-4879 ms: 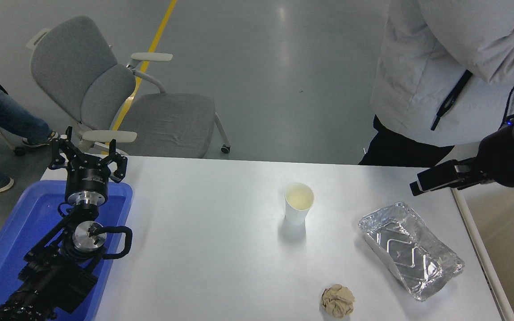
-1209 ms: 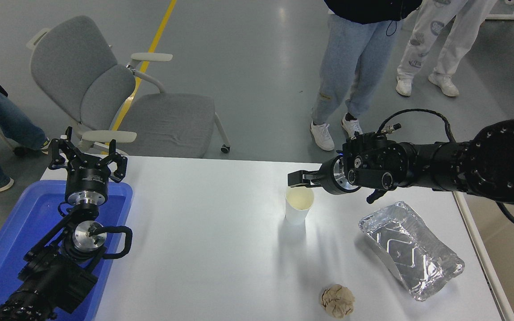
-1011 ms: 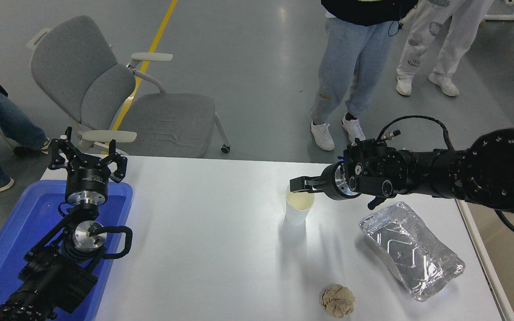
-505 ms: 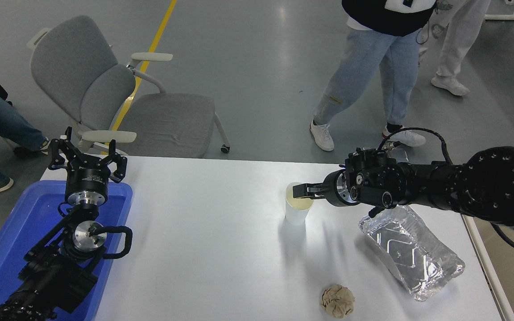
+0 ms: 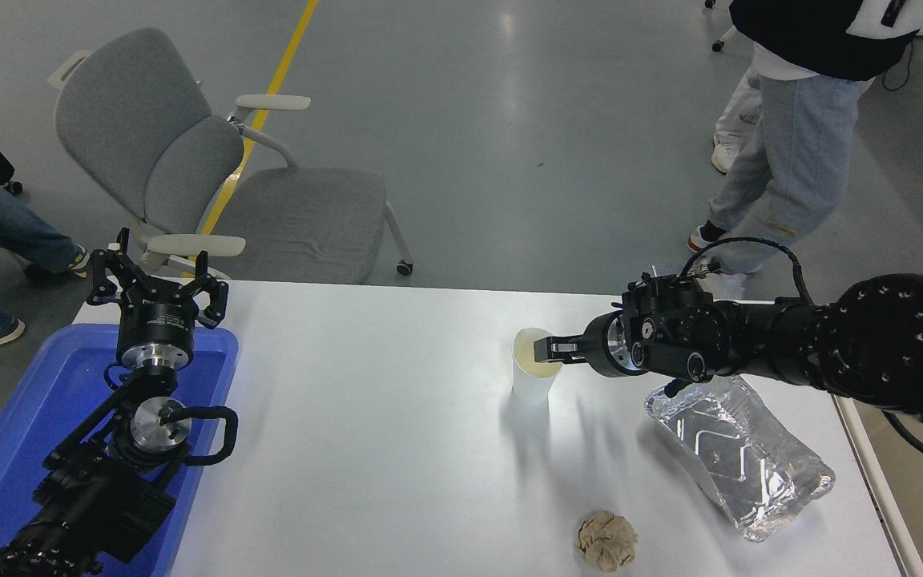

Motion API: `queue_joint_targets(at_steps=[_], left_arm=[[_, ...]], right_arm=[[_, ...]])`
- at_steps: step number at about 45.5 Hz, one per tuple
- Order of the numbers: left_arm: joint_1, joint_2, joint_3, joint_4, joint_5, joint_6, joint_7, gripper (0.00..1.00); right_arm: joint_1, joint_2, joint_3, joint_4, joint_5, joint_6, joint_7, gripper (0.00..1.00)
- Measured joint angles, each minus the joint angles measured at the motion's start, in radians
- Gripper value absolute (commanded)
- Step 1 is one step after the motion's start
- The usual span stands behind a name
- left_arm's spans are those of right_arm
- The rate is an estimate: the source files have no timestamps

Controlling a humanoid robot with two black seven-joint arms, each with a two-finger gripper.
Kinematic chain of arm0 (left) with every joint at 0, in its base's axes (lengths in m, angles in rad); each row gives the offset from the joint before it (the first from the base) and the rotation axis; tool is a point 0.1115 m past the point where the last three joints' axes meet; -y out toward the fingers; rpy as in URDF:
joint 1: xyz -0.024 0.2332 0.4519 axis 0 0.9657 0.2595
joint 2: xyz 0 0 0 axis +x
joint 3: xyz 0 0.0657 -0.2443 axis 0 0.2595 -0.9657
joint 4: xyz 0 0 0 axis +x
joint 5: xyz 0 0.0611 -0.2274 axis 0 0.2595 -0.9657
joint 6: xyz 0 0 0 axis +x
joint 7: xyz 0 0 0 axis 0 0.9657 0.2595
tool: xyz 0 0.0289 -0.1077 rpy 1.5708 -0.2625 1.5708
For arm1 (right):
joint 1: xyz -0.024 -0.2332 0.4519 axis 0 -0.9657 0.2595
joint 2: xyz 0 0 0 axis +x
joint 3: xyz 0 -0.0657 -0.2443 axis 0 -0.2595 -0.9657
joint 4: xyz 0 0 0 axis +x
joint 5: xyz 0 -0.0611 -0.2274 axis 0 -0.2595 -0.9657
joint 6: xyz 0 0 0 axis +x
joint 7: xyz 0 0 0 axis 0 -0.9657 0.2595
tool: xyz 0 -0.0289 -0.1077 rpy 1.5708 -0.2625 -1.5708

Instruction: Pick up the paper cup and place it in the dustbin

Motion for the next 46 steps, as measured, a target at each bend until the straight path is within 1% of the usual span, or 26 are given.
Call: queue_joint_targets(at_steps=[2,3,5,7,8,9,35,46], left_arm=[[0.0,0.0,0.0,0.0,0.0,0.0,0.0,0.99],[0.0,0.0,0.0,0.0,0.0,0.0,0.0,0.99],[0.0,0.0,0.0,0.0,0.0,0.0,0.0,0.99],[0.0,0.0,0.0,0.0,0.0,0.0,0.0,0.99],[0.0,0.0,0.0,0.0,0.0,0.0,0.0,0.99],[0.0,0.0,0.0,0.0,0.0,0.0,0.0,0.99],[0.0,0.0,0.0,0.0,0.0,0.0,0.0,0.99],[0.0,0.0,0.0,0.0,0.0,0.0,0.0,0.99]], right_arm=[[-0.001,0.0,0.0,0.0,-0.002,0.0,-0.001,0.42],[-0.002,0.0,0.0,0.0,-0.003,0.0,-0.001,0.37],[-0.002,0.0,0.0,0.0,-0.004,0.0,-0.002,0.23],[-0.003,0.0,0.0,0.0,-0.005,0.0,-0.002,0.12],[-0.003,0.0,-0.001,0.0,-0.006,0.0,-0.003,0.02],[-0.003,0.0,-0.001,0.0,-0.007,0.0,-0.003,0.0],[0.016,0.0,-0.007,0.016,-0.022,0.022,-0.005,0.0],[0.132,0.0,-0.026,0.119,-0.002,0.06,-0.007,0.0]])
